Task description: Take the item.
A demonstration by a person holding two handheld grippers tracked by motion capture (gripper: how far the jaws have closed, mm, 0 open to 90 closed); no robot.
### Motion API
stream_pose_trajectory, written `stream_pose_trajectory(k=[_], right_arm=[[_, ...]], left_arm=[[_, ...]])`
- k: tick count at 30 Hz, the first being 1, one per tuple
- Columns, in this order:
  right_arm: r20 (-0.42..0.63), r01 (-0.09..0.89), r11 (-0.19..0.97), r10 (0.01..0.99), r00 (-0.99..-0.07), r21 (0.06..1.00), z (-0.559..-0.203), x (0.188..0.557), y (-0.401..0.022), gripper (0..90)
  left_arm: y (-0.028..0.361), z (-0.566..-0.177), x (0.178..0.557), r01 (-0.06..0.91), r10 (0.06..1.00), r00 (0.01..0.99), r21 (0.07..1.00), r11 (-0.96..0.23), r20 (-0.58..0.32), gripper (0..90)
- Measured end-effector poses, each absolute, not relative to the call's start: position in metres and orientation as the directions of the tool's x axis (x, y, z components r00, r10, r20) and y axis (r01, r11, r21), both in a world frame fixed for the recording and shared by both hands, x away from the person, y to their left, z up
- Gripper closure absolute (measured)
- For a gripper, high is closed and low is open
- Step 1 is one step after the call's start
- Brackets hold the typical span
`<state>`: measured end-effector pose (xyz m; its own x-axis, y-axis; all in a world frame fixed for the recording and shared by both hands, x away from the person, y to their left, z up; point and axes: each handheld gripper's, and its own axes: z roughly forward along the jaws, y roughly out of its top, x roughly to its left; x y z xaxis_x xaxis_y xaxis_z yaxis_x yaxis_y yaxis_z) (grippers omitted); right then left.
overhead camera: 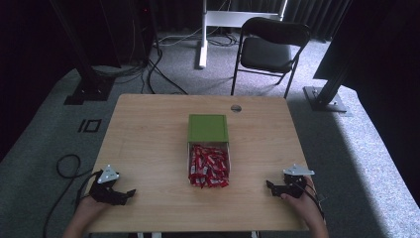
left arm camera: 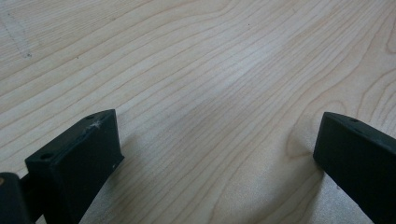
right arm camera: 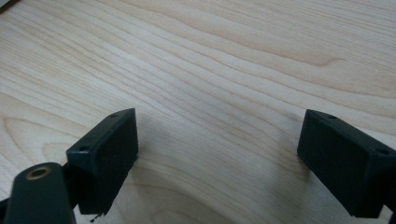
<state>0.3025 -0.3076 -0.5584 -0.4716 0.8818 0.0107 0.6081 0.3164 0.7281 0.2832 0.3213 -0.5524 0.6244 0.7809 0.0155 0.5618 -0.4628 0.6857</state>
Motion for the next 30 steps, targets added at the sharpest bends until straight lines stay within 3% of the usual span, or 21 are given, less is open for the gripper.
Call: stream_pose_trajectory(k=[30], right_arm=[[0.007, 0.598, 0.299, 0.891, -0.454, 0.743, -0.543, 0.305, -0.306, 14.4]], left_arm=[[0.321, -0.552, 0.283, 0.562, 0.781, 0.624, 0.686, -0.463, 0.016, 1.6]])
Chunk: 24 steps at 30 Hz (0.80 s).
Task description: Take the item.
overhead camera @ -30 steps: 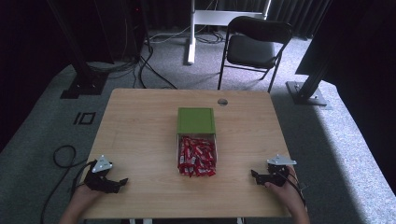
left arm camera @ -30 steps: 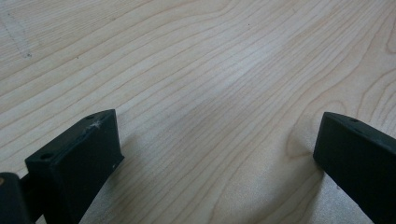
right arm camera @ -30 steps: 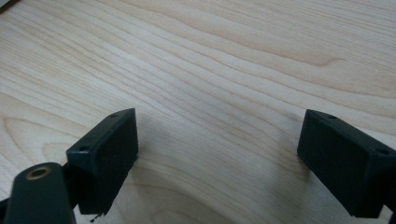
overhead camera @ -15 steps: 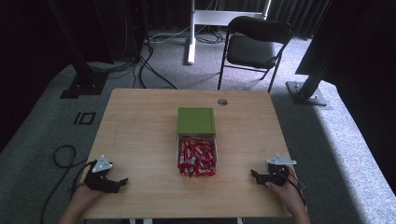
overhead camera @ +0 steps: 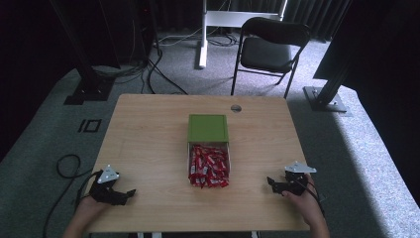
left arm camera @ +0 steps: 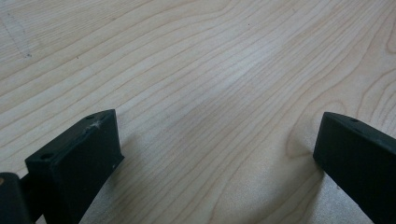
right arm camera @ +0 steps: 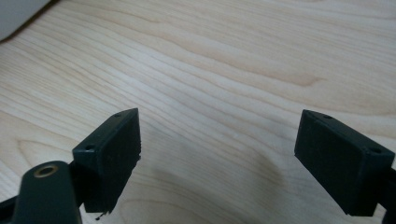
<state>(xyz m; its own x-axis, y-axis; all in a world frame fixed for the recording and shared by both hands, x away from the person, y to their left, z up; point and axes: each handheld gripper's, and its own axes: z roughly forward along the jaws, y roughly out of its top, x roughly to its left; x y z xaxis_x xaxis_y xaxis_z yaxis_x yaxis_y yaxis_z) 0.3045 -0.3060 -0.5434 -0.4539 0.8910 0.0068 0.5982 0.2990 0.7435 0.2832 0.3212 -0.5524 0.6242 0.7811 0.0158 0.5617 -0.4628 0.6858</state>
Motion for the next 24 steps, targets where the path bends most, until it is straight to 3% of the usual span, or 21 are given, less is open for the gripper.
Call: stream_pose_trajectory(k=[24], right_arm=[[0.025, 0.536, 0.270, 0.877, -0.480, 0.800, -0.498, 0.315, -0.282, 14.4]], left_arm=[[0.321, -0.552, 0.283, 0.562, 0.781, 0.625, 0.686, -0.463, 0.016, 1.6]])
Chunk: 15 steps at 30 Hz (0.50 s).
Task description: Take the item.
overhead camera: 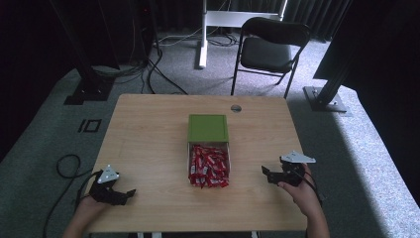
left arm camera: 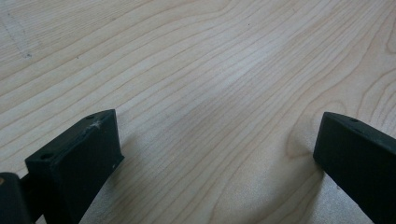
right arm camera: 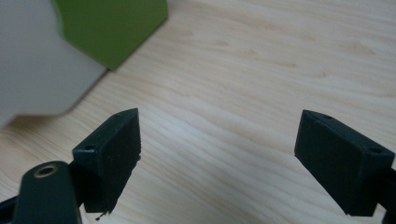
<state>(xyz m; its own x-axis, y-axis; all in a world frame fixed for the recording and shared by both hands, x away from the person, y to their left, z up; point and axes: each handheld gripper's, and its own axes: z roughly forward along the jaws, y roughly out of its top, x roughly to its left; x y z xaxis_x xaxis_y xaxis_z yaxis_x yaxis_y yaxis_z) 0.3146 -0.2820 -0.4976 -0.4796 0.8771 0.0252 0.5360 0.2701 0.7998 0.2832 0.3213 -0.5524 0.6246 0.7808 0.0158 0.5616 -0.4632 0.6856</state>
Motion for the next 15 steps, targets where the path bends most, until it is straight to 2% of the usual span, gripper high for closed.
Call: stream_pose_trajectory(k=[15], right_arm=[[-0.001, 0.452, 0.300, 0.834, -0.551, 0.840, -0.466, 0.322, -0.251, 14.5]], left_arm=[[0.321, -0.552, 0.283, 0.562, 0.781, 0.624, 0.686, -0.463, 0.016, 1.6]])
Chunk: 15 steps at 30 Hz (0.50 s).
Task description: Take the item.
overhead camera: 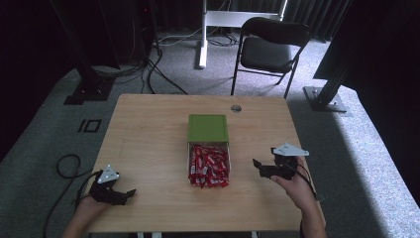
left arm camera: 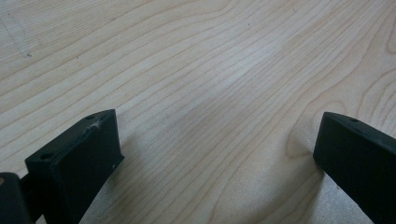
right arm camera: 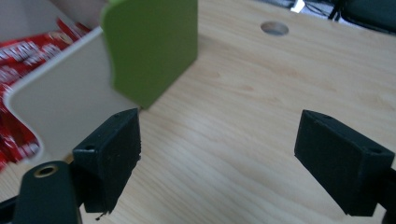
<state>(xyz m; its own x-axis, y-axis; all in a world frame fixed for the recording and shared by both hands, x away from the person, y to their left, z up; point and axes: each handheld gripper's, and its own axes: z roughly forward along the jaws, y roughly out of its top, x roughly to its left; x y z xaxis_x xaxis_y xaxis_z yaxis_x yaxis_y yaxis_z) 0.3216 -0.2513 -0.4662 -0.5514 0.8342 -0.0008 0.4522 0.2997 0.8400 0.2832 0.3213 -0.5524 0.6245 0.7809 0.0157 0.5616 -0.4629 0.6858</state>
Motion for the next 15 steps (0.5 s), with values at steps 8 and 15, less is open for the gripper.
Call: stream_pose_trajectory(k=[8, 15], right_arm=[[-0.008, 0.403, 0.310, 0.801, -0.598, 0.861, -0.450, 0.321, -0.229, 14.5], [-0.007, 0.390, 0.321, 0.779, -0.627, 0.863, -0.446, 0.323, -0.216, 14.5]], left_arm=[[0.321, -0.552, 0.283, 0.561, 0.781, 0.625, 0.686, -0.463, 0.016, 1.6], [0.321, -0.552, 0.283, 0.562, 0.781, 0.625, 0.685, -0.464, 0.016, 1.6]])
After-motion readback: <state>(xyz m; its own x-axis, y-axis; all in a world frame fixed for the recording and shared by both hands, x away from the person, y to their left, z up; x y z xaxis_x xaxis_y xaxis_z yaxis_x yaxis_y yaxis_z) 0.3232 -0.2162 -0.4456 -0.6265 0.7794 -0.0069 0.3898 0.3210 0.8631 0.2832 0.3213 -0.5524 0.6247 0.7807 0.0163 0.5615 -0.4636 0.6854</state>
